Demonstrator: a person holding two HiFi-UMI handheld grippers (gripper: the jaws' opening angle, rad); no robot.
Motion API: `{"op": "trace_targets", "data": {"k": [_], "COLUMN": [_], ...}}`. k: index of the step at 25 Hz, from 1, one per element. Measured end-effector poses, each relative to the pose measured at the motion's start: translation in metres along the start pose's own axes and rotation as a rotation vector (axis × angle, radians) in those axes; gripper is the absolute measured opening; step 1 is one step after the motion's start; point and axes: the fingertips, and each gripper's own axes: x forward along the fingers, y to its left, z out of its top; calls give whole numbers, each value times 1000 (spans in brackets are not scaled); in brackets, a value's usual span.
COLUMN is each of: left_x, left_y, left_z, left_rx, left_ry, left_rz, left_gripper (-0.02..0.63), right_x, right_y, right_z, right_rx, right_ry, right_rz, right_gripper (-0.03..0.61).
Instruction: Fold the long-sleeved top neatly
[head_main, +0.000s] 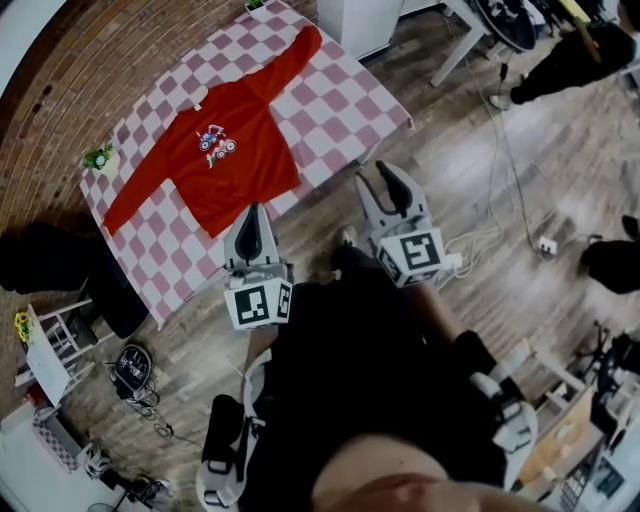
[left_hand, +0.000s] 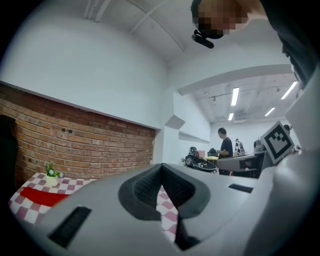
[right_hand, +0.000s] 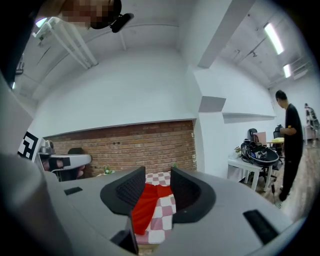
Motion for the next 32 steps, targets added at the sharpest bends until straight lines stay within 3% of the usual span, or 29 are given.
{"op": "trace_targets", "data": {"k": [6,16,32], "left_x": [54,126,290], "left_y": [-8,1,80], "left_z": [8,-8,-60], "left_rx": [6,19,-50], "left_ry": [4,34,137], "left_rz": [78,96,97], "left_gripper": [3,3,3], "right_x": [35,95,305], "right_y": [-60,-106,-188], "right_z": [14,2,-38], "right_rx": [-22,5,34], "right_ry": [-2,26,160], "right_rz": [46,54,-7], "right_gripper": [140,140,140]}}
